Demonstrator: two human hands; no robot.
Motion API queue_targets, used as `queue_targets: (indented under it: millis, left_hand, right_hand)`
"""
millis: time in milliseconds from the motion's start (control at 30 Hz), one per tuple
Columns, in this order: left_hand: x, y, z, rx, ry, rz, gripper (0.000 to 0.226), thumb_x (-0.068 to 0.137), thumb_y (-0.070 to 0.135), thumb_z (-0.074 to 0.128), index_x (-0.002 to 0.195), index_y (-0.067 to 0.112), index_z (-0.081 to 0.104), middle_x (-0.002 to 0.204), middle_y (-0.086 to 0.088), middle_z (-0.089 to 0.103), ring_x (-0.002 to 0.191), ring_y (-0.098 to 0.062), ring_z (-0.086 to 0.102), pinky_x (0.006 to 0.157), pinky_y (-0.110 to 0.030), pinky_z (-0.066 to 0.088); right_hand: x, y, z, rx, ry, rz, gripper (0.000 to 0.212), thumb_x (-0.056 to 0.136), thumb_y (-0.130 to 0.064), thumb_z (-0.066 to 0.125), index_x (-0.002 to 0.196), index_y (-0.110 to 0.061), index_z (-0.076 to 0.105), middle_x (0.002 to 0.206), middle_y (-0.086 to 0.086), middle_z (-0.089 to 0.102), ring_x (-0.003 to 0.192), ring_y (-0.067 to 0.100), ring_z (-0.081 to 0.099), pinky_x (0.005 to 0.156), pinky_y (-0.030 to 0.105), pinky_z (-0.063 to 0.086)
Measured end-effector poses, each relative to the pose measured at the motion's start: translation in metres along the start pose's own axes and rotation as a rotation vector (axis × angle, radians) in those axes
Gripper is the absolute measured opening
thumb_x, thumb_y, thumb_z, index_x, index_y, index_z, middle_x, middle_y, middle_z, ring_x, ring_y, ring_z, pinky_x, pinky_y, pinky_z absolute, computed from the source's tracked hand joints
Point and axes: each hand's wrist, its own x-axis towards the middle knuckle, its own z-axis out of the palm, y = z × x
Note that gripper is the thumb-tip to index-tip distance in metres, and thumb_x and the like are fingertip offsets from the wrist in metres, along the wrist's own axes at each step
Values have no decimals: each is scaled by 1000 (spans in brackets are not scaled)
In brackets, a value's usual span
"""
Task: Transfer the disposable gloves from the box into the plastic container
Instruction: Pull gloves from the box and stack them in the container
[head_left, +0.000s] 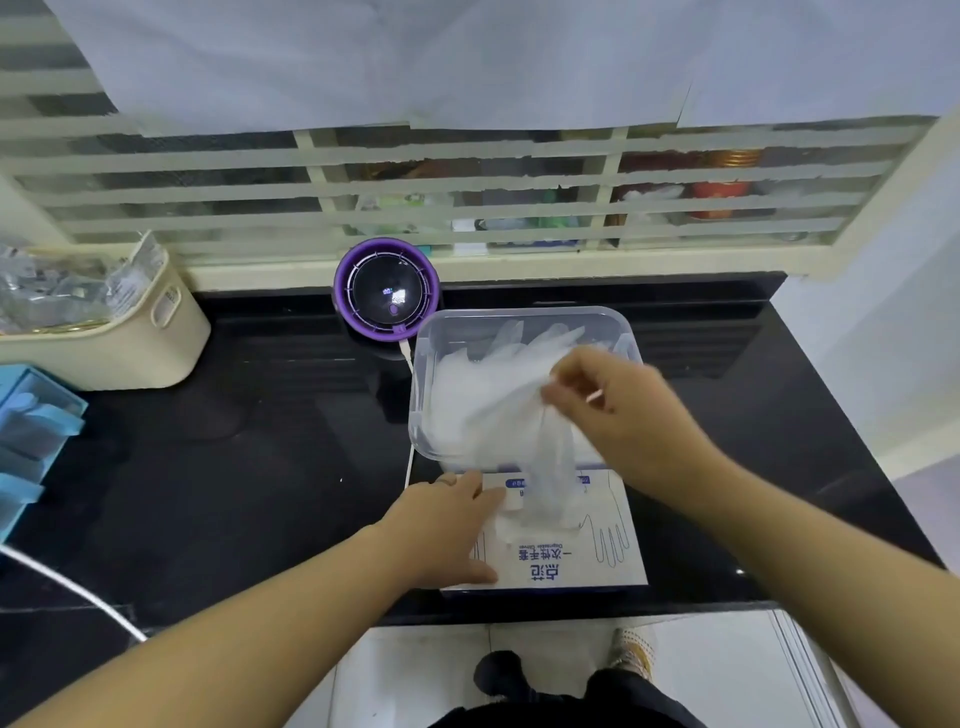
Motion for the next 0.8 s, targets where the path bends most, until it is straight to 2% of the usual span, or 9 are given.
queue_targets:
  millis: [100,200,267,367,433,500,567,700,800]
  left_hand:
    - [-7,-4,-25,-331,-133,31,66,88,51,60,145,28,34,133,9,47,120,-12,51,94,-24,41]
    - [-22,-18,-69,-745,-191,85,50,89,43,63,136,34,49,120,23,61,106,1,61,95,-18,46]
    - [-33,-26,-95,-1033,-144,125,37,89,34,62,125,35,53,114,20,67,102,-1,65,88,-18,52]
    - [-41,-37,-119,-1476,5,81,32,79,29,64,110,20,61,107,-1,72,96,-16,69,81,-28,58]
    - [-41,-45,-124,-1647,85,109,47,72,31,80,113,16,62,113,-15,69,99,-23,68,83,-34,58]
    - [-40,-52,-127,-1755,82,170,92,49,51,90,125,13,56,122,-17,65,108,-27,65,84,-34,58]
    - [-36,-55,-129,-1836,42,271,116,41,70,83,134,8,52,131,-18,59,116,-28,61,91,-35,55]
    - [-24,-52,-132,-2122,103,421,106,58,84,47,136,13,55,139,-18,52,127,-32,52,104,-42,44]
    - [-14,-51,-130,-2176,176,382,108,62,86,44,144,16,41,139,-16,52,128,-32,51,104,-44,43]
  right_hand:
    - [18,-13,-30,-21,51,-32,9,90,-29,57,81,-31,56,77,-12,60,70,0,54,66,11,44]
    - [27,-21,-50,-58,36,-33,6,89,-28,59,84,-30,62,80,-13,63,75,2,58,69,12,47]
    - [32,-28,-61,-99,27,-57,7,90,-26,60,87,-26,66,84,-11,66,77,4,61,69,13,50]
    - [38,-38,-71,-191,31,-118,9,91,-25,59,89,-26,67,86,-8,69,77,7,63,71,19,53]
    - [42,-45,-75,-264,34,-160,10,92,-25,58,92,-25,68,87,-8,69,79,9,62,74,25,54]
    - [45,-49,-79,-370,52,-230,13,93,-26,57,95,-21,69,88,-7,67,80,11,60,75,29,52]
    - [48,-52,-80,-499,78,-310,16,93,-26,55,96,-18,68,87,-7,64,78,12,56,71,28,47]
    - [48,-51,-76,-679,46,-440,17,92,-18,54,93,-12,70,87,1,64,76,21,56,65,31,45]
    - [49,-46,-70,-786,-48,-420,18,94,-18,54,104,-17,68,101,1,63,88,20,56,77,33,50]
